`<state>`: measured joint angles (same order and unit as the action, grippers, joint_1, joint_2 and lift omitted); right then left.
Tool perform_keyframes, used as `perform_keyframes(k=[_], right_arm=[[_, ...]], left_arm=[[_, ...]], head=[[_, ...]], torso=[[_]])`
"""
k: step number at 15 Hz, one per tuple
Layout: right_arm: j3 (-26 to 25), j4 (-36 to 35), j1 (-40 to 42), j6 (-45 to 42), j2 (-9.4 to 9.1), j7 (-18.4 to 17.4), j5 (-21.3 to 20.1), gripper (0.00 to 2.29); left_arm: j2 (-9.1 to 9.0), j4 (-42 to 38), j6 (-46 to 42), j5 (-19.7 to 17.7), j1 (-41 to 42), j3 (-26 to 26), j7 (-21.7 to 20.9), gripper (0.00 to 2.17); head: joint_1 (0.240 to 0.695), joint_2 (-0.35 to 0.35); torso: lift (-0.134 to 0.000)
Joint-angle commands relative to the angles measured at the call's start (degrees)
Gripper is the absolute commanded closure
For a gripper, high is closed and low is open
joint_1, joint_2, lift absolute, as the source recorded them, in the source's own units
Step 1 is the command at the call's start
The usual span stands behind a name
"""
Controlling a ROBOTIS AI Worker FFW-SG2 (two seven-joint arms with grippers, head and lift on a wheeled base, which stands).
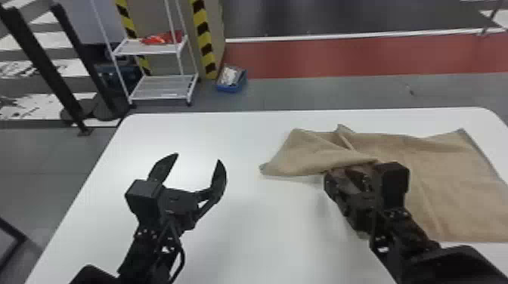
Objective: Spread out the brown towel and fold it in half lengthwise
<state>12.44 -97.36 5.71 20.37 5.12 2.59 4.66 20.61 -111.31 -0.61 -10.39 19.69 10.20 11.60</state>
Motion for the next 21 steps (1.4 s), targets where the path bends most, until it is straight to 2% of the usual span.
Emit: perform_keyframes(k=[1,7,13,19,21], right_arm=[[-0.13,0.77,-1.22,0.69,-0.02,-0.22,0.18,0.65],[0.05,1.82,-3.07,3.85,-0.02,-0.22,0.44,0.65],[2.68,0.59,-3.77,7.37,-0.11,-0.22,0.09,0.65],[2.51,1.73,-5.53,7.72,-0.2,-0.92,-0.17,0.65],[2.42,2.17,-6.15,9.3,-0.2,-0.92,-0.44,0.92]], left_arm=[[0.05,0.13,-0.31,-0.06,0.0,-0.19,0.0,0.07],[0.05,0.39,-0.48,-0.06,-0.09,-0.19,0.0,0.07],[0.14,0.3,-0.48,-0.15,-0.18,-0.1,0.0,0.07],[0.31,0.04,-0.48,-0.06,0.0,-0.19,0.0,0.07],[0.31,-0.14,-0.48,-0.06,0.09,-0.27,0.0,0.07]], head=[[0.695,0.116],[0.695,0.112],[0.695,0.13],[0.695,0.137],[0.695,0.133]], torso=[[-0.128],[-0.128],[-0.128],[-0.128],[-0.128]])
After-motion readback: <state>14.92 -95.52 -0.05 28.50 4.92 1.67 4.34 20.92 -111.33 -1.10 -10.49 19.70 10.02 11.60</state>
